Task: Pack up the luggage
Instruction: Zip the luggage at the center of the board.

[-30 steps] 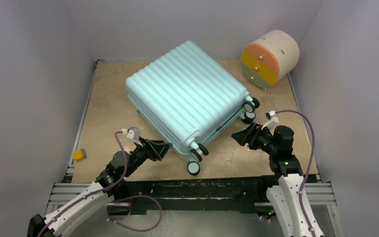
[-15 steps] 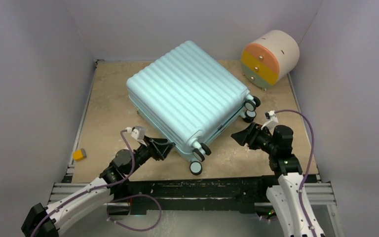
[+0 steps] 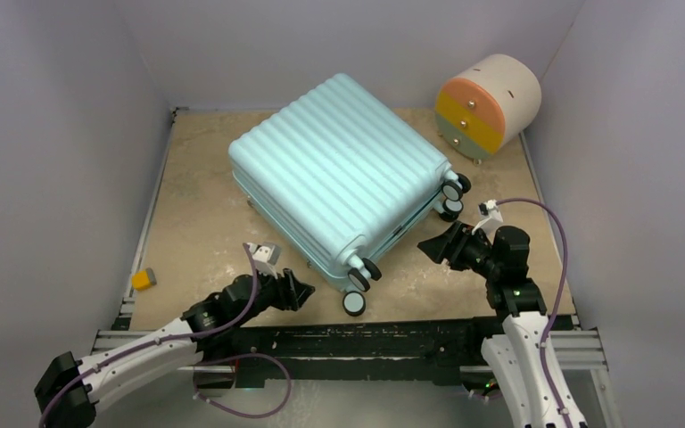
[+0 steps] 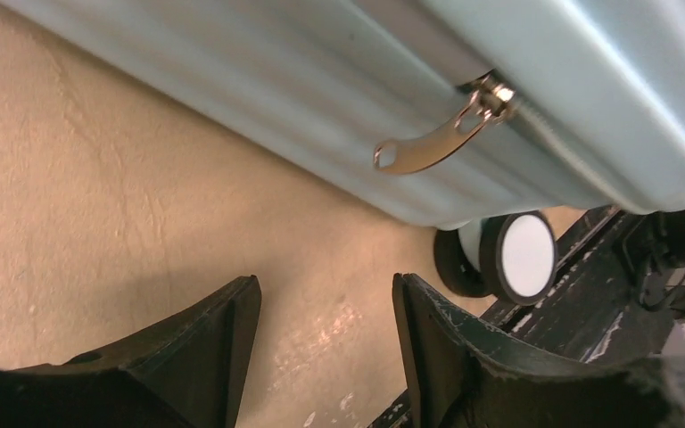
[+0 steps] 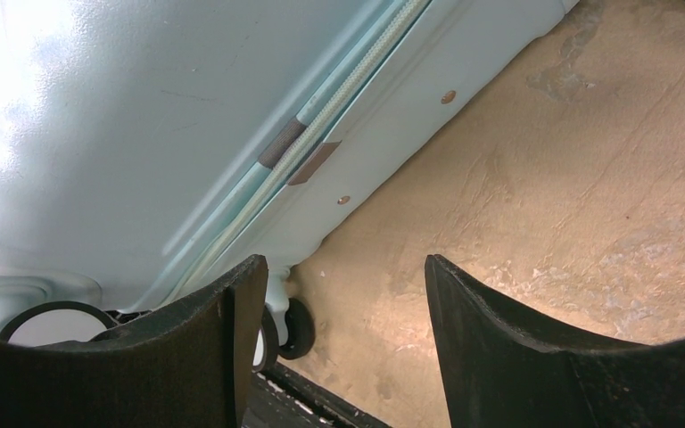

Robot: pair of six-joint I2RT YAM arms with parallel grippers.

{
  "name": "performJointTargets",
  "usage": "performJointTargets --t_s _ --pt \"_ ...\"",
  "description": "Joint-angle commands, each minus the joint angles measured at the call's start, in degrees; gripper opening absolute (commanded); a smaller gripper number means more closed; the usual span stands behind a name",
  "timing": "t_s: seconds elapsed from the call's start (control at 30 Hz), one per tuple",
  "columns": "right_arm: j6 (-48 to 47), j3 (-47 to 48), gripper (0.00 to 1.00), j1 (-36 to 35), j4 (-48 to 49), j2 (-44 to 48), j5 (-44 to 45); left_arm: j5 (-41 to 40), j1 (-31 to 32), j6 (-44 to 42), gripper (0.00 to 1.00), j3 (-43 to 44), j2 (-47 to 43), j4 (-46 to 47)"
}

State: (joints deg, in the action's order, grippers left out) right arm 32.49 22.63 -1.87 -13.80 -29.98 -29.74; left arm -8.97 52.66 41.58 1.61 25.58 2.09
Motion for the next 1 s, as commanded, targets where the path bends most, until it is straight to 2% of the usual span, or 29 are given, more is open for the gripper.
performJointTargets --t_s 0.0,0.23,0.4,0.57,0.77,0.97 --pt "0.30 1.25 0.68 -0.23 2.20 -0.10 -0.63 -4.15 1.06 -0.06 0.60 2.34 -0.48 -0.70" --pt "-0.10 1.24 0.68 -0.16 1.38 0.09 -0.05 -2.90 1.05 -9.57 0.59 -0.63 -0.77 14.67" --pt "-0.04 1.80 0.68 -0.24 1.72 -0.76 -0.55 -1.85 1.05 -15.45 0.60 -1.07 0.77 19.94" --pt "0.47 1.70 0.68 -0.24 2.35 -1.37 -0.69 -2.17 1.04 -16.77 0.58 -2.99 5.83 27.40" --pt "0.95 1.42 0.68 -0.22 2.26 -1.17 -0.95 -1.85 1.08 -19.78 0.50 -3.49 14.15 35.47" --pt "0.64 2.06 0.68 -0.21 1.35 -1.05 -0.62 -3.37 1.04 -21.69 0.36 -4.18 12.58 36.64"
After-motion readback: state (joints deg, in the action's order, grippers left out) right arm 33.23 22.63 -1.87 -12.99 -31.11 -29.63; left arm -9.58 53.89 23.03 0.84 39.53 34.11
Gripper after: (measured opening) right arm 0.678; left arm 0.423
